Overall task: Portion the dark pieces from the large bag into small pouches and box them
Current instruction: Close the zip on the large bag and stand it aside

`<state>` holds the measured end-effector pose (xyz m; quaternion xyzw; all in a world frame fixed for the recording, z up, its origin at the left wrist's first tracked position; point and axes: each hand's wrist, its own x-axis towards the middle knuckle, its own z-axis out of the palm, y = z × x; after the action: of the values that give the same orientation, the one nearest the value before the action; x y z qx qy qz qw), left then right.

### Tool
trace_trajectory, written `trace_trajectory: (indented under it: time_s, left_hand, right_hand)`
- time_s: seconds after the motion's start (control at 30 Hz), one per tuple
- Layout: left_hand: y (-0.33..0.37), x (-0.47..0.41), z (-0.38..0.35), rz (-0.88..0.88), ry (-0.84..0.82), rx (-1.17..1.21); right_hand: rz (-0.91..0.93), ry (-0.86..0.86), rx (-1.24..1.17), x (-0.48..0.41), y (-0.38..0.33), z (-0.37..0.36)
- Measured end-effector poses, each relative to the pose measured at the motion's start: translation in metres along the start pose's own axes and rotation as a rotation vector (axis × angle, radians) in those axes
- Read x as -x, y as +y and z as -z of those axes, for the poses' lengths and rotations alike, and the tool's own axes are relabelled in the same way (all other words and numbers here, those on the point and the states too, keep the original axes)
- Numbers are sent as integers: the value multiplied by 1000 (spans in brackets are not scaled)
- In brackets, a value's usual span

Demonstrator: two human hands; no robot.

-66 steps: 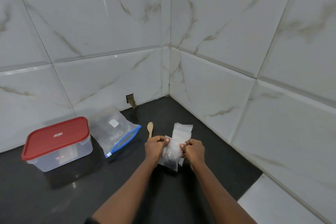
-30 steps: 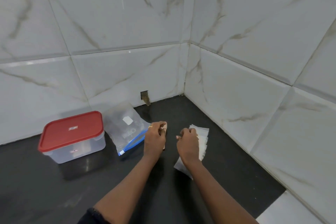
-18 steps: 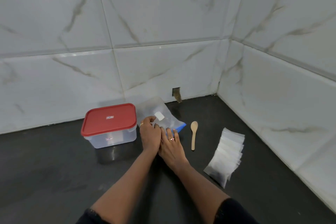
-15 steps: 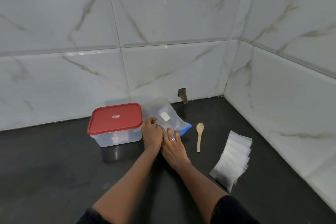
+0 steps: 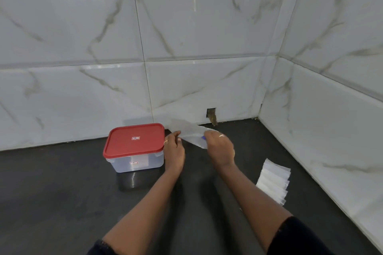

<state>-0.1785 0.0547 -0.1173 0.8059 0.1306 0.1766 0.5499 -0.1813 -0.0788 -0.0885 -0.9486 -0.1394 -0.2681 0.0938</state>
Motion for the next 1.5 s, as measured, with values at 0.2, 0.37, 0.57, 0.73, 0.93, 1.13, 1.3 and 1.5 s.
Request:
trace_trajectory:
  time_s: [0.2,0.37,0.57,0.73,0.93,1.13,1.3,1.5]
  left_hand:
    - [10,-3,5,49,-9,84]
    - [31,3,8,21,-13,192]
    - [43,19,11,-40,-28,312]
    - [47,26,14,-77,-47,418]
    - [51,21,32,23,-11,660]
    - [43,24,41,19,16,651]
    - [46,33,42,-34,62,547]
    - [52,33,39,10,83,503]
  right_hand:
    - [-291,58,-216,-30,34,71]
    - [-302,139,-215,-26,51,107]
    - [-331,162,-235,-13,58,124]
    - [-355,143,-237,-6,60,132]
    - [-277,-52,-339,0,71,137]
    - [-451,-68,-684,12,76,133]
    - [-577,-40,-792,15,79,126]
    - [-677,80,-913,16,74,122]
